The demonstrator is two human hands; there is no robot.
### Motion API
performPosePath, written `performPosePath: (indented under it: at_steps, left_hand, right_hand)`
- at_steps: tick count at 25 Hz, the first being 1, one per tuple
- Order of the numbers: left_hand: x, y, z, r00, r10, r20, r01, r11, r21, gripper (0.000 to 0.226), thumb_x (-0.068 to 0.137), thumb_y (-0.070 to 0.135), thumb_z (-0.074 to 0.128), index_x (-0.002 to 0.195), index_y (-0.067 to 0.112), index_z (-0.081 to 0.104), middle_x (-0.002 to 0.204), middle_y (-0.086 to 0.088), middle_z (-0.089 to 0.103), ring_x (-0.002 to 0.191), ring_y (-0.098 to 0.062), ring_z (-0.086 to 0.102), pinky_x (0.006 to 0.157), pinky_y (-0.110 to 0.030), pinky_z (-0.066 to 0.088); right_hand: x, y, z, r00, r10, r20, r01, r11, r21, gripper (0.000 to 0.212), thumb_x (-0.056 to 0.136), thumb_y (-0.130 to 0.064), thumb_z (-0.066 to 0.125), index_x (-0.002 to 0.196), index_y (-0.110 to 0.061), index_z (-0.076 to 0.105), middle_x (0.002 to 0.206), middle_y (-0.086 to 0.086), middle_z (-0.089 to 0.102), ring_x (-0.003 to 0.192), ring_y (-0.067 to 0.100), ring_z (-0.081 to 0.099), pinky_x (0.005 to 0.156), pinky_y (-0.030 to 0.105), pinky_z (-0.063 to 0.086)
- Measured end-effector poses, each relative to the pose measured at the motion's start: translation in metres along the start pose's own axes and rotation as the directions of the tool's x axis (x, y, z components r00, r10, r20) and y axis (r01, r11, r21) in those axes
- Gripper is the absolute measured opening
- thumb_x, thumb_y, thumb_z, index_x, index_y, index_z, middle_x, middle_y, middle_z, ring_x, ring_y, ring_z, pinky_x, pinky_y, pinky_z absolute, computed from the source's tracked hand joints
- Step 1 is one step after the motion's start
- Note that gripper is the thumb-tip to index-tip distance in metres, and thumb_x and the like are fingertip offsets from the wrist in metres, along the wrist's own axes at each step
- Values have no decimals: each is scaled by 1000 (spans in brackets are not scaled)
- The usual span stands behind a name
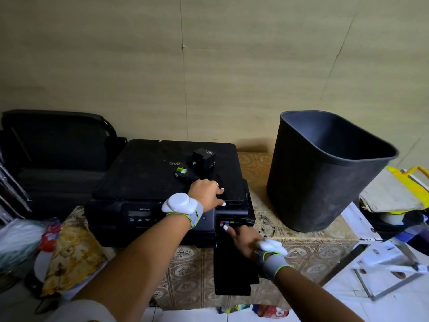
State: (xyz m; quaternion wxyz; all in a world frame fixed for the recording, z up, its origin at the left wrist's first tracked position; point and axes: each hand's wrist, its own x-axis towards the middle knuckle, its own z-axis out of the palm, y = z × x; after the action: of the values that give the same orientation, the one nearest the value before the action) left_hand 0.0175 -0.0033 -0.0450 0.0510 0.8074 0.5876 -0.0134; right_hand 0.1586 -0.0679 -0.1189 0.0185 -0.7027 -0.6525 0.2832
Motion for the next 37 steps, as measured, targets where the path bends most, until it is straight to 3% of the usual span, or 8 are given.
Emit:
performPosePath:
  at_steps: [5, 12, 19, 31, 37]
  left_hand:
    - [2, -2, -5, 1000, -5, 24, 5, 999, -37, 52, 84, 49, 61, 132, 31, 57, 143, 5, 53, 130, -23, 51, 101, -31, 42]
    - [4, -3, -7, 999, -12, 43, 14, 998, -59, 54, 82, 50, 63, 132, 32, 57, 143, 6, 54, 130, -22, 52, 100, -32, 44]
    - [2, -3, -7, 999, -24, 29, 26, 997, -75, 55, 81, 50, 64, 132, 31, 57, 144, 7, 53, 131, -20, 51, 101, -29, 43]
    - [0, 0, -7, 999, -44, 30, 46, 995, -84, 55, 82, 48, 64, 133, 31, 56, 146, 7, 51, 132, -21, 49, 103, -31, 42]
    - [-1, 1, -8, 998, -46, 33, 48, 996, -76, 55, 82, 48, 64, 134, 32, 55, 147, 7, 50, 133, -21, 49, 104, -31, 42]
  right_hand:
    - [9, -14, 4, 996, 82, -26, -81, 995, 59, 59, 96, -52, 34, 118, -4, 61, 128, 23, 59, 120, 37, 55, 93, 35, 44]
    - [8, -6, 2, 995, 75, -70, -76, 997, -12, 57, 94, -53, 34, 111, -8, 63, 122, 20, 64, 111, 36, 61, 88, 36, 46]
    - [-1, -13, -7, 992, 87, -89, -94, 993, -73, 48, 93, -47, 43, 117, -9, 60, 126, 17, 63, 114, 33, 60, 90, 34, 47]
    - [-9, -12, 0, 997, 58, -51, -61, 995, -77, 64, 88, -62, 33, 104, -10, 66, 114, 18, 68, 105, 35, 64, 85, 36, 50]
    - [-12, -14, -4, 995, 57, -76, -66, 991, -116, 58, 89, -59, 37, 108, -12, 66, 115, 15, 68, 104, 33, 65, 83, 35, 49]
